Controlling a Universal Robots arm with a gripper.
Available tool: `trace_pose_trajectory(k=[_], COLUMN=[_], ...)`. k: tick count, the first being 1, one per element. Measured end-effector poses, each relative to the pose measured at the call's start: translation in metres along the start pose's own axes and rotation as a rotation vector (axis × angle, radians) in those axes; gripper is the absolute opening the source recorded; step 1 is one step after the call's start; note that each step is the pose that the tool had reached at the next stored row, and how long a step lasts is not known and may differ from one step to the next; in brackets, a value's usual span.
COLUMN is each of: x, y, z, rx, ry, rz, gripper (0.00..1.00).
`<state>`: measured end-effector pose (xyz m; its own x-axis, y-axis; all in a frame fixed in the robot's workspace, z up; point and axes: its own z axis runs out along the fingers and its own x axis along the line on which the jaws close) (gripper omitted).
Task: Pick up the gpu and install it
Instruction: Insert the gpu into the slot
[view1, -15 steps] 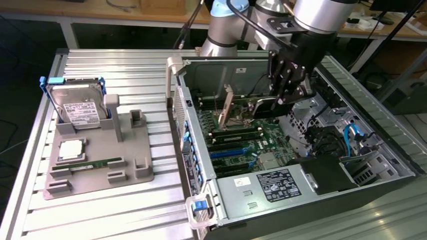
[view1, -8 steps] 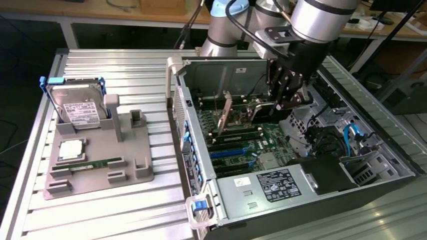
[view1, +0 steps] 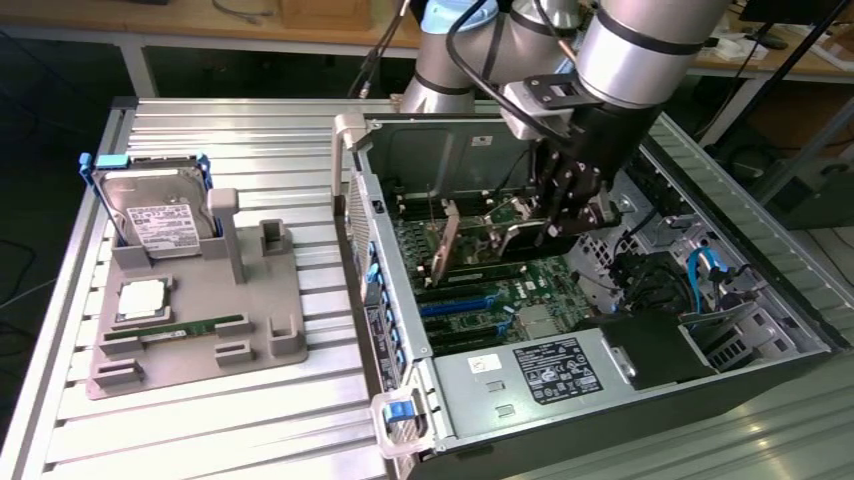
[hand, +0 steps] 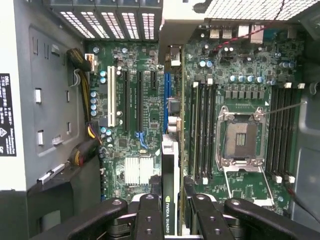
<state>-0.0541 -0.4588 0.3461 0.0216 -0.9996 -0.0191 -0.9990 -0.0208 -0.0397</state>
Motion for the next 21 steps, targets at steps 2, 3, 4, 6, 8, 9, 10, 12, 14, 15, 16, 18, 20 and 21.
trace_pose_trajectory(k=[2,3,4,6,8,9,10,12,14,15,16,18,20,21], x=[0.001,0.001,0.002,0.003,0.006,0.007,0.008,0.008,0.008,0.008,0.009,0.009,0.009,0.009], y=[0.0061,0.0085,0.0101,0.0112,0.0116,0.0117,0.0119,0.0125,0.0139,0.0149,0.0164,0.0208,0.0255,0.0269], z=[0.0012,0.0017,0.0026,0.0056,0.0092,0.0109,0.0128,0.0163,0.0200,0.0218,0.0236,0.0269,0.0293,0.0302], rx=[0.0009,0.0012,0.0015,0.0019,0.0018,0.0018,0.0018,0.0017,0.0018,0.0019,0.0018,0.0019,0.0019,0.0020], ry=[-0.0002,-0.0001,-0.0002,-0.0003,-0.0002,-0.0001,0.0000,-0.0001,-0.0001,-0.0003,-0.0002,-0.0007,-0.0020,-0.0028], rz=[0.000,0.000,0.000,0.000,0.000,0.000,0.000,0.000,0.000,0.000,0.000,0.000,0.000,0.000], gripper=[0.27,0.27,0.27,0.27,0.27,0.27,0.27,0.27,0.27,0.27,0.27,0.27,0.27,0.27])
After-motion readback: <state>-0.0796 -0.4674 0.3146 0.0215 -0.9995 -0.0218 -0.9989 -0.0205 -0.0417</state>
